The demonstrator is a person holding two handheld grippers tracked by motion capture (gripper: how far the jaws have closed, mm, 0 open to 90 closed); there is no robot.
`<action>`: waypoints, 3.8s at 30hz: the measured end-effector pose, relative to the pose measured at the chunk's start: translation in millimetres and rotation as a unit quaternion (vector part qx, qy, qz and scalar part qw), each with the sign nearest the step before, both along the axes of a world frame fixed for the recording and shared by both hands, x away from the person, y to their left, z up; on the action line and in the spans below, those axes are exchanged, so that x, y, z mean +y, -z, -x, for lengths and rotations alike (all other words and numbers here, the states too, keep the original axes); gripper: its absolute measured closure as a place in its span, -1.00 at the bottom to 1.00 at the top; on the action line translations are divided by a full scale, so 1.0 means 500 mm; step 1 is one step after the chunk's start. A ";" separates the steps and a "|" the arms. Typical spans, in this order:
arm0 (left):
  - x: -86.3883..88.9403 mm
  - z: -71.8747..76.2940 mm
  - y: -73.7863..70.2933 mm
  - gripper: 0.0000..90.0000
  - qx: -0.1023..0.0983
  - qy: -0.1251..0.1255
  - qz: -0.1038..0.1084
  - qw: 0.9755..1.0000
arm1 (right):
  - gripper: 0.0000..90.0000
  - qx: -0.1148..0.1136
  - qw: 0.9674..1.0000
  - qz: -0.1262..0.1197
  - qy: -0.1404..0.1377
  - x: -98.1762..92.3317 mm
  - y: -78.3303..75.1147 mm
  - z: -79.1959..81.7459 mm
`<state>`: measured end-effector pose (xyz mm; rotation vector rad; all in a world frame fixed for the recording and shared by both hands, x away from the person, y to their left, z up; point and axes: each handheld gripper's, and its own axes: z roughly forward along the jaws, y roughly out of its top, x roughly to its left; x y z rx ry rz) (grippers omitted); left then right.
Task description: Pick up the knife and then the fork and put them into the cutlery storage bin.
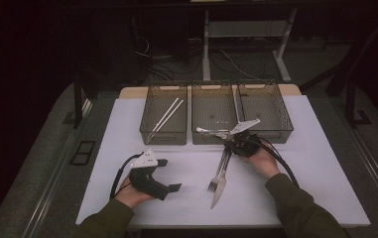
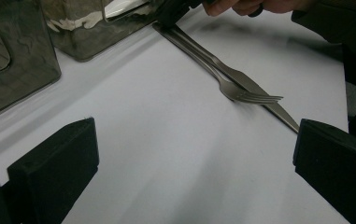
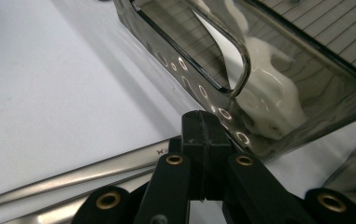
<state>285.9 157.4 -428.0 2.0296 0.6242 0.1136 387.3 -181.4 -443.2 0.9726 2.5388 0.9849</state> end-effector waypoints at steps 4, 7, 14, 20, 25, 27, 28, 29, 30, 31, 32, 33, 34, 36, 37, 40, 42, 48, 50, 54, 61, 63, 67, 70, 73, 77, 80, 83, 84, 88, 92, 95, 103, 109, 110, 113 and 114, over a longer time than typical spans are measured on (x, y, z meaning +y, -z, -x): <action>-0.001 0.000 0.000 -1.00 -0.001 -0.001 0.001 1.000 | 0.99 -0.002 1.000 0.002 -0.001 0.001 0.000 0.001; 0.000 0.000 0.000 -1.00 0.000 -0.001 0.001 1.000 | 0.99 -0.002 1.000 0.006 -0.002 0.000 -0.001 0.002; 0.000 0.001 0.000 -1.00 0.000 -0.001 0.002 1.000 | 0.99 0.000 1.000 0.019 -0.011 -0.003 -0.002 0.005; 0.000 0.001 -0.001 -1.00 0.001 -0.001 0.002 1.000 | 1.00 0.005 0.999 0.027 -0.016 -0.006 -0.003 0.010; -0.001 0.001 0.000 -1.00 0.000 -0.001 0.002 1.000 | 1.00 0.012 0.999 0.030 -0.029 -0.013 -0.004 0.014; 0.000 0.001 -0.001 -1.00 0.001 -0.001 0.002 1.000 | 1.00 0.016 0.999 0.032 -0.032 -0.014 -0.006 0.017; 0.000 0.001 -0.001 -1.00 0.001 -0.001 0.003 1.000 | 1.00 0.017 0.999 0.033 -0.034 -0.015 -0.006 0.019; 0.000 0.001 -0.001 -1.00 0.001 -0.001 0.003 1.000 | 1.00 0.020 0.999 0.034 -0.037 -0.016 -0.007 0.020; 0.000 0.001 -0.001 -1.00 0.001 -0.001 0.003 1.000 | 1.00 0.020 0.998 0.035 -0.039 -0.017 -0.007 0.022; -0.001 0.001 -0.001 -1.00 0.001 -0.001 0.002 1.000 | 1.00 0.022 0.998 0.037 -0.042 -0.018 -0.007 0.024; -0.001 0.001 -0.001 -1.00 0.001 -0.001 0.003 1.000 | 1.00 0.024 0.998 0.038 -0.045 -0.019 -0.008 0.025; -0.001 0.001 -0.001 -1.00 0.000 -0.001 0.003 1.000 | 1.00 0.024 0.998 0.040 -0.048 -0.020 -0.008 0.027; -0.001 0.001 -0.001 -1.00 0.000 -0.001 0.002 1.000 | 1.00 0.027 0.998 0.039 -0.049 -0.021 -0.009 0.028; -0.001 0.002 -0.001 -1.00 0.000 -0.001 0.003 1.000 | 1.00 0.030 0.997 0.040 -0.055 -0.022 -0.009 0.032; -0.001 0.002 -0.001 -1.00 0.001 -0.002 0.003 1.000 | 1.00 0.033 0.997 0.040 -0.058 -0.023 -0.010 0.033; -0.001 0.002 -0.001 -1.00 0.000 -0.002 0.003 1.000 | 1.00 0.036 0.996 0.042 -0.067 -0.023 -0.012 0.040; -0.001 0.002 -0.001 -1.00 0.000 -0.002 0.004 1.000 | 1.00 0.038 0.996 0.043 -0.075 -0.022 -0.013 0.044; -0.001 0.002 -0.001 -1.00 0.001 -0.001 0.004 1.000 | 1.00 0.042 0.994 0.040 -0.095 -0.025 -0.019 0.060; -0.001 0.002 -0.001 -1.00 0.001 -0.001 0.004 1.000 | 1.00 0.043 0.993 0.038 -0.105 -0.026 -0.021 0.067; -0.002 0.002 0.000 -1.00 0.001 -0.002 0.004 1.000 | 1.00 0.041 0.992 0.038 -0.112 -0.027 -0.024 0.076; -0.002 0.002 0.000 -1.00 0.001 -0.002 0.004 1.000 | 1.00 0.040 0.993 0.045 -0.098 -0.024 -0.011 0.055; -0.001 0.001 0.000 -1.00 0.002 -0.002 0.003 1.000 | 1.00 0.043 0.993 0.045 -0.100 -0.026 -0.011 0.055; -0.001 0.002 0.000 -1.00 0.001 -0.002 0.004 1.000 | 1.00 0.042 0.992 0.055 -0.105 -0.033 -0.013 0.060; -0.001 0.002 -0.001 -1.00 0.001 -0.002 0.003 1.000 | 1.00 0.048 0.991 0.055 -0.110 -0.035 -0.015 0.067; -0.001 0.002 -0.001 -1.00 0.001 -0.001 0.003 1.000 | 1.00 0.053 0.990 0.053 -0.120 -0.038 -0.016 0.077; -0.002 0.002 0.000 -1.00 0.001 -0.001 0.003 1.000 | 1.00 0.054 0.988 0.053 -0.135 -0.046 -0.018 0.088; -0.002 0.003 0.000 -1.00 0.001 0.000 0.002 1.000 | 1.00 0.058 0.987 0.051 -0.141 -0.052 -0.019 0.097; -0.002 0.003 0.000 -1.00 0.001 0.000 0.002 1.000 | 1.00 0.059 0.986 0.054 -0.146 -0.058 -0.020 0.105; -0.002 0.003 0.000 -1.00 0.001 0.001 0.002 1.000 | 1.00 0.061 0.986 0.055 -0.148 -0.059 -0.020 0.108; -0.003 0.003 0.000 -1.00 0.001 0.000 0.002 1.000 | 1.00 0.063 0.984 0.059 -0.156 -0.064 -0.021 0.119; -0.003 0.003 0.000 -1.00 0.001 0.000 0.002 1.000 | 1.00 0.067 0.982 0.061 -0.167 -0.068 -0.022 0.131; -0.003 0.003 0.000 -1.00 0.001 0.001 0.002 1.000 | 1.00 0.069 0.980 0.060 -0.174 -0.071 -0.022 0.140; -0.004 0.003 0.000 -1.00 0.001 0.000 0.002 1.000 | 1.00 0.080 0.976 0.064 -0.192 -0.075 -0.022 0.163; -0.004 0.003 0.000 -1.00 0.001 0.000 0.002 1.000 | 1.00 0.086 0.974 0.071 -0.199 -0.079 -0.021 0.173; -0.004 0.003 0.001 -1.00 0.002 0.000 0.002 1.000 | 1.00 0.088 0.973 0.071 -0.199 -0.079 -0.022 0.172; -0.004 0.003 0.000 -1.00 0.000 0.000 0.002 1.000 | 0.92 0.089 0.974 0.068 -0.199 -0.080 -0.031 0.168; -0.004 0.003 0.000 -1.00 0.000 -0.001 0.002 1.000 | 0.87 0.087 0.974 0.067 -0.199 -0.081 -0.037 0.167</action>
